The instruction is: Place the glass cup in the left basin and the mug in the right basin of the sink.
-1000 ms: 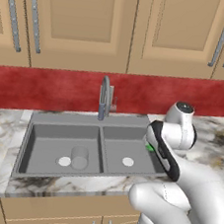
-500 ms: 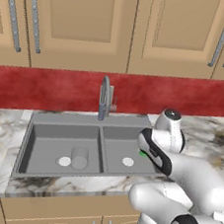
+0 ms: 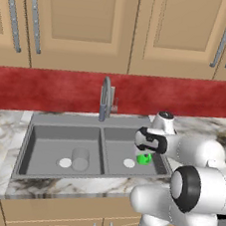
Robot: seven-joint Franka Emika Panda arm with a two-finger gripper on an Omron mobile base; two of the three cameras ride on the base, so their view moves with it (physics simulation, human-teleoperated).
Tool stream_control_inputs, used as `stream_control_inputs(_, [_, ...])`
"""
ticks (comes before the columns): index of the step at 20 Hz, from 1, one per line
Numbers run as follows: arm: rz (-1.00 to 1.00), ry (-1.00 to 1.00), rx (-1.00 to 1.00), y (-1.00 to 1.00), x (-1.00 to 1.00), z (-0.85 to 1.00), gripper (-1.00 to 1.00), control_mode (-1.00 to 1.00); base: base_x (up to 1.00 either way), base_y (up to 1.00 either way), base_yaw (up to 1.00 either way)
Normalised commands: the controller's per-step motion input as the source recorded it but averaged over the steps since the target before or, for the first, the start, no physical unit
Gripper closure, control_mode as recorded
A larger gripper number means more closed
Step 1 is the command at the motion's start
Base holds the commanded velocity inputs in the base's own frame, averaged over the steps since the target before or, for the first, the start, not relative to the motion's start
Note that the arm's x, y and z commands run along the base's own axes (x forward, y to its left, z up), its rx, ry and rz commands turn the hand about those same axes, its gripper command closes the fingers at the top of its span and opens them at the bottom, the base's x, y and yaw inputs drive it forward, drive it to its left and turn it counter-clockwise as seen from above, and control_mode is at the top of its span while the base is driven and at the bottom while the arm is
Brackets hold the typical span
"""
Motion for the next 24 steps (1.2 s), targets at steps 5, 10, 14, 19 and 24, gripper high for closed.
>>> stream_control_inputs(5, [0.00, 0.10, 0.05, 0.00, 0.18, -0.35, 1.00, -1.00, 0.00, 0.00, 0.00])
stream_control_inputs(10, [0.00, 0.00, 0.02, 0.00, 0.07, -0.33, 1.00, -1.00, 0.00, 0.00, 0.00])
stream_control_inputs(14, [0.00, -0.07, 0.00, 0.00, 0.04, -0.30, 1.00, -1.00, 0.00, 0.00, 0.00])
stream_control_inputs(19, [0.00, -0.09, 0.00, 0.00, 0.08, -0.31, 1.00, -1.00, 0.00, 0.00, 0.00])
stream_control_inputs(24, [0.00, -0.09, 0.00, 0.00, 0.13, -0.24, 1.00, -1.00, 0.00, 0.00, 0.00])
